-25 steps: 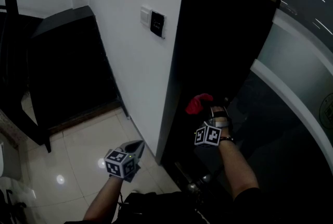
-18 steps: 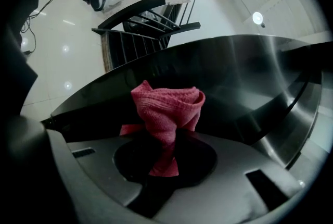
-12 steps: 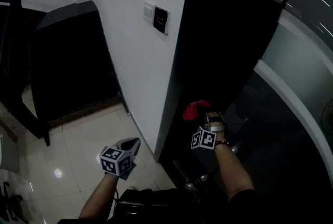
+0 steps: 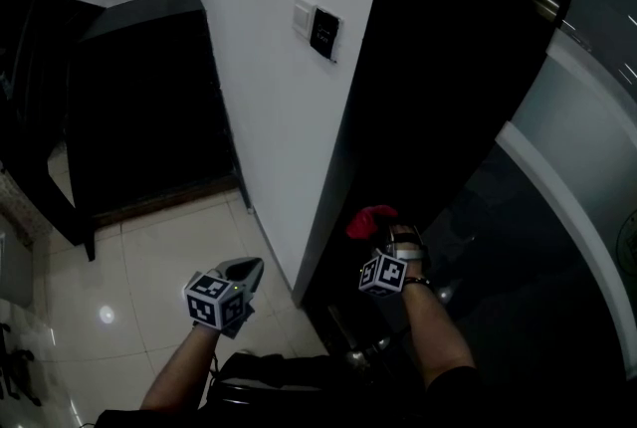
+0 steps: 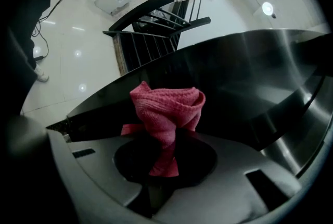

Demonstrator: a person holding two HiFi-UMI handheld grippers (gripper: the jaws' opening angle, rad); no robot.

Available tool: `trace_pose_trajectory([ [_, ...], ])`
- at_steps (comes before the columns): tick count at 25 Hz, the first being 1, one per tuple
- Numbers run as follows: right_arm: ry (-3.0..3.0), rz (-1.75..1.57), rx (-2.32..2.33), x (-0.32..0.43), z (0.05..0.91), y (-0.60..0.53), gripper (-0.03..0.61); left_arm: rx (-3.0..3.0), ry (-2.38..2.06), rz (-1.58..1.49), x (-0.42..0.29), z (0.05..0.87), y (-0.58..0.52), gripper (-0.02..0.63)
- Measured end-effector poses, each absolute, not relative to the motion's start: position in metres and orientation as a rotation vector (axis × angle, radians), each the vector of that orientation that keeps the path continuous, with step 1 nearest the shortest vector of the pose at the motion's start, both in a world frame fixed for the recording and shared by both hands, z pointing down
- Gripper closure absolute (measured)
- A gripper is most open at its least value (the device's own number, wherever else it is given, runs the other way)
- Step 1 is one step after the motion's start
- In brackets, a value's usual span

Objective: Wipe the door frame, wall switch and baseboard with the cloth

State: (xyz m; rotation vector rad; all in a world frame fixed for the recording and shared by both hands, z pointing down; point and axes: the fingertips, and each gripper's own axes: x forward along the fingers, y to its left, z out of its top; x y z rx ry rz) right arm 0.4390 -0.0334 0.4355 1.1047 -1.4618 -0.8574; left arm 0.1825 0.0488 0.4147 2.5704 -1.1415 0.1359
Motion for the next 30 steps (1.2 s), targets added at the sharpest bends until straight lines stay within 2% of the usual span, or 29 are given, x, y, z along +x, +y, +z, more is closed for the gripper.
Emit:
trace_pose_trajectory([
  [12,-1.505,-0.720,1.107,0.434,0.476,-0.029,0.517,2.535,-1.198,0.133,0.163,0.420,0.055,0.621],
  [19,-1.584,-0.484,1.225,0.440,0.489,-0.015,0.517,2.528,-1.200,0.128,0.157,0.422,0.058,0.621],
  [25,-1.763,-0.248,1.499,0.455,0.463,0.010,0.517,2.547,-1.199,0.090,0.154,0.418,0.050,0.621],
  [30,-2.011,-0.031,1.836,0.470,0.409,0.051,0.518,2.632,-1.178,0.012,0.165,0.383,0.051,0.621],
])
